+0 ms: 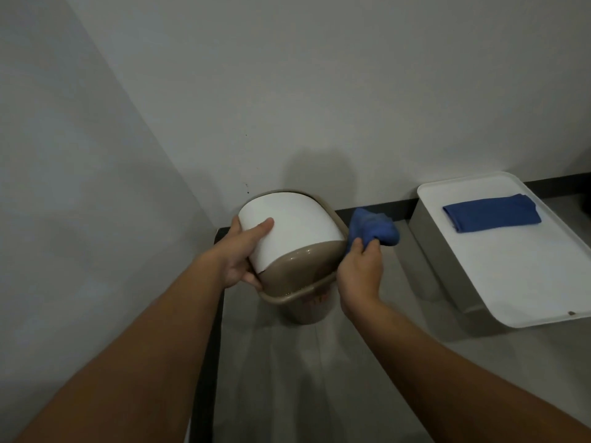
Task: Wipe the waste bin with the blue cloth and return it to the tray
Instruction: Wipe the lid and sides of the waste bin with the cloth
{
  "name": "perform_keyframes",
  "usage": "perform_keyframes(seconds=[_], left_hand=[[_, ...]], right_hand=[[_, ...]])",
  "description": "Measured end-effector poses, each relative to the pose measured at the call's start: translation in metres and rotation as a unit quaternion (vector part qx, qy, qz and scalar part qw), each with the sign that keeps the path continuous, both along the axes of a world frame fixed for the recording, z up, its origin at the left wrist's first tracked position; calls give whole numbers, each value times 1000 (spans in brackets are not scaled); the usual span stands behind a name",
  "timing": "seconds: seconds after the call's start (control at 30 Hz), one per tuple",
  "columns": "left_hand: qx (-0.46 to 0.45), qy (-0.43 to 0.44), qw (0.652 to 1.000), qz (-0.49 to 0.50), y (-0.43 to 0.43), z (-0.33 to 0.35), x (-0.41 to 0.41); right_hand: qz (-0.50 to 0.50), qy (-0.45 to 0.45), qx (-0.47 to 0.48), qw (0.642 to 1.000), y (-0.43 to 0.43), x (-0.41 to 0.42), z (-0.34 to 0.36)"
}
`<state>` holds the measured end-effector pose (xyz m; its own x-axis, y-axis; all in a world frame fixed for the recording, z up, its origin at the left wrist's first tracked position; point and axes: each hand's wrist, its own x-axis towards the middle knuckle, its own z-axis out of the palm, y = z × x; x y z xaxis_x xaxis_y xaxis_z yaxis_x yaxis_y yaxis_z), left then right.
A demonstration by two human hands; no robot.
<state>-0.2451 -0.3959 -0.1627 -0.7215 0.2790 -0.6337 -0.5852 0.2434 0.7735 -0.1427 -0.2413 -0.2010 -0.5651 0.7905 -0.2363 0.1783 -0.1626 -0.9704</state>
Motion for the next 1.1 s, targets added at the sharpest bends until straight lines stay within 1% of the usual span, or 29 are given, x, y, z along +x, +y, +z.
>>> perform_keyframes(seconds=[0.1, 0.2, 0.43, 0.5, 0.53, 0.6, 0.63, 0.67, 0.7, 0.8, 0.83, 0.93, 1.0, 1.03, 1.1], left_hand=[[14, -12, 1000, 9, 2, 0, 5], [13, -16, 999, 41, 9, -2, 14], [23, 1, 985, 171, 55, -2, 43], [-1, 19, 987, 162, 50, -3, 43], [-43, 49, 986, 151, 42, -3, 38], [-146, 145, 969, 136, 17, -5, 17], [-172, 182, 960, 128, 6, -7, 5], [-167, 196, 959, 119, -1, -9, -6], [-144, 189, 965, 108, -4, -11, -14], [-67, 113, 988, 85, -5, -18, -19], [-59, 103, 990, 75, -6, -22, -18], [-90, 142, 985, 29, -18, -22, -12], [-108, 170, 979, 33, -24, -23, -13], [-110, 172, 978, 42, -26, -24, -14], [-85, 143, 985, 44, -24, -27, -10]], right_hand=[[-16, -6, -13, 1000, -8, 3, -2], [-24, -9, -36, 999, -22, 9, -4], [-6, -10, -45, 999, -42, 23, -6], [-13, -4, -54, 998, -31, 24, -4], [-21, -1, -59, 998, -22, 22, -2], [-40, 7, -58, 997, -2, 12, 2], [-41, 13, -57, 997, 5, 5, 3], [-34, 17, -57, 998, 9, -1, 3], [-20, 13, -58, 998, 9, -6, 2], [17, -7, -44, 999, 4, -13, -5], [20, -12, -31, 999, 5, -14, -8], [26, -16, -7, 999, 18, -20, -11], [51, -12, 4, 999, 30, -26, -11], [74, -9, 11, 997, 36, -29, -12], [119, 0, 2, 993, 44, -34, -11]])
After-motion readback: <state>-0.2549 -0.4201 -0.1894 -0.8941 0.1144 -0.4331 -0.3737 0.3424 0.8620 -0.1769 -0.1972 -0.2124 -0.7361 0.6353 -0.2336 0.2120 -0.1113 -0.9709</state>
